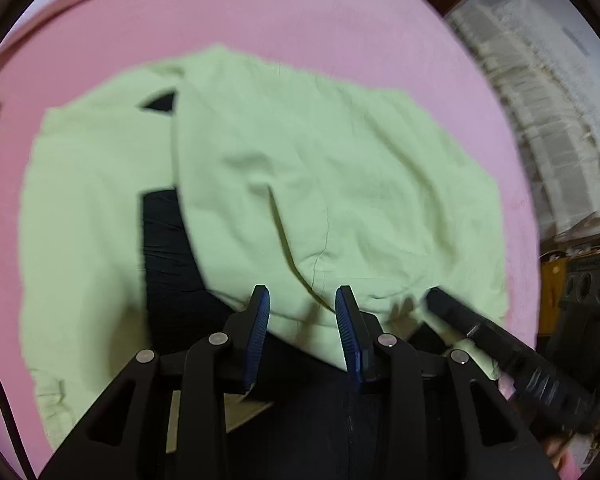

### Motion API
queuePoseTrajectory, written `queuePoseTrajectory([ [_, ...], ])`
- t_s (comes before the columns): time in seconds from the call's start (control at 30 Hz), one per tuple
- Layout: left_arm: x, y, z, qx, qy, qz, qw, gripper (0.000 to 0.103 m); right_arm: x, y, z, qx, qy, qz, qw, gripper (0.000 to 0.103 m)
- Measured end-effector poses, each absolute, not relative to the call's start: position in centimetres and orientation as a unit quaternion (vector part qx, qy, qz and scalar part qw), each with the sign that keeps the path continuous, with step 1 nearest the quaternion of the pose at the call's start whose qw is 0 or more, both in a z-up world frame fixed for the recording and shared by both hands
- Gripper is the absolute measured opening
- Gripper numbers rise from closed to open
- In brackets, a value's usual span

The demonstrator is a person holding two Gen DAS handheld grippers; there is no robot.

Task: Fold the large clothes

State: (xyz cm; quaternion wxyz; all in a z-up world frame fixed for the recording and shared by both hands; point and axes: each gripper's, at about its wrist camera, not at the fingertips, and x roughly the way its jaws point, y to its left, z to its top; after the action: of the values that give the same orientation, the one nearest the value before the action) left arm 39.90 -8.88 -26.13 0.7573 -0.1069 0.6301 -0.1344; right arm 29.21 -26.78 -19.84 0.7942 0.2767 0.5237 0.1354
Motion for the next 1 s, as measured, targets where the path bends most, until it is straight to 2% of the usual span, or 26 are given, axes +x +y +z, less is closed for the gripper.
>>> queuePoseTrajectory([
  [0.1,41.1,-9.4,-29.5,-0.091,0.660,-0.101,0.739,0.033,30.3,-24.9,-22.4,0.200,0.564,0.114,0.793,0.011],
  [0.13,41.3,-9.1,-29.9,-0.096,0.660,-0.103,0.738,0.032,30.7,-25.1,-23.2,0.197,0.572,0.111,0.788,0.005],
  [0.17,41.3,-8.8,-29.9,-0.089,0.658,-0.096,0.741,0.028,30.7,-26.0,-23.7,0.217,0.569,0.115,0.785,0.004],
  [0.2,41.3,-8.3,-29.7,-0.063,0.657,-0.078,0.747,0.013,30.4,-27.3,-23.9,0.240,0.561,0.110,0.785,0.004],
  [0.23,41.3,-8.4,-29.3,-0.025,0.654,-0.057,0.754,0.007,30.1,-28.1,-23.8,0.238,0.557,0.087,0.790,0.004],
  [0.33,41.2,-7.9,-28.0,0.007,0.650,-0.055,0.758,0.007,29.0,-31.4,-22.2,0.198,0.544,0.007,0.816,0.011],
  [0.4,41.6,-8.0,-26.2,-0.004,0.623,-0.070,0.779,0.008,29.0,-32.8,-20.2,0.224,0.508,0.031,0.831,0.011],
  [0.47,42.7,-8.6,-25.0,-0.034,0.598,-0.089,0.796,0.011,30.0,-32.5,-19.1,0.257,0.465,0.073,0.844,0.011],
  [0.5,43.9,-9.1,-25.0,-0.054,0.594,-0.099,0.797,0.018,31.0,-31.9,-19.0,0.270,0.455,0.096,0.843,0.011],
  [0.53,45.5,-9.8,-25.7,-0.067,0.599,-0.104,0.791,0.021,32.5,-31.0,-19.4,0.286,0.451,0.126,0.836,0.011],
  [0.7,53.6,-11.2,-30.8,-0.061,0.630,-0.090,0.769,0.021,42.3,-27.5,-24.9,0.285,0.493,0.148,0.808,0.011],
  [0.73,54.7,-11.0,-31.0,-0.075,0.625,-0.096,0.771,0.021,43.7,-27.6,-25.7,0.276,0.503,0.134,0.808,0.004],
  [0.77,55.7,-10.0,-30.9,-0.101,0.618,-0.108,0.772,0.020,45.0,-28.1,-26.3,0.274,0.507,0.126,0.808,0.002],
  [0.83,56.4,-8.4,-31.0,-0.120,0.616,-0.109,0.771,0.004,46.2,-29.5,-26.5,0.290,0.502,0.143,0.802,0.000],
  [1.0,55.3,-5.6,-31.4,-0.137,0.616,-0.109,0.768,0.002,44.6,-33.0,-24.6,0.215,0.495,0.109,0.835,0.000],
])
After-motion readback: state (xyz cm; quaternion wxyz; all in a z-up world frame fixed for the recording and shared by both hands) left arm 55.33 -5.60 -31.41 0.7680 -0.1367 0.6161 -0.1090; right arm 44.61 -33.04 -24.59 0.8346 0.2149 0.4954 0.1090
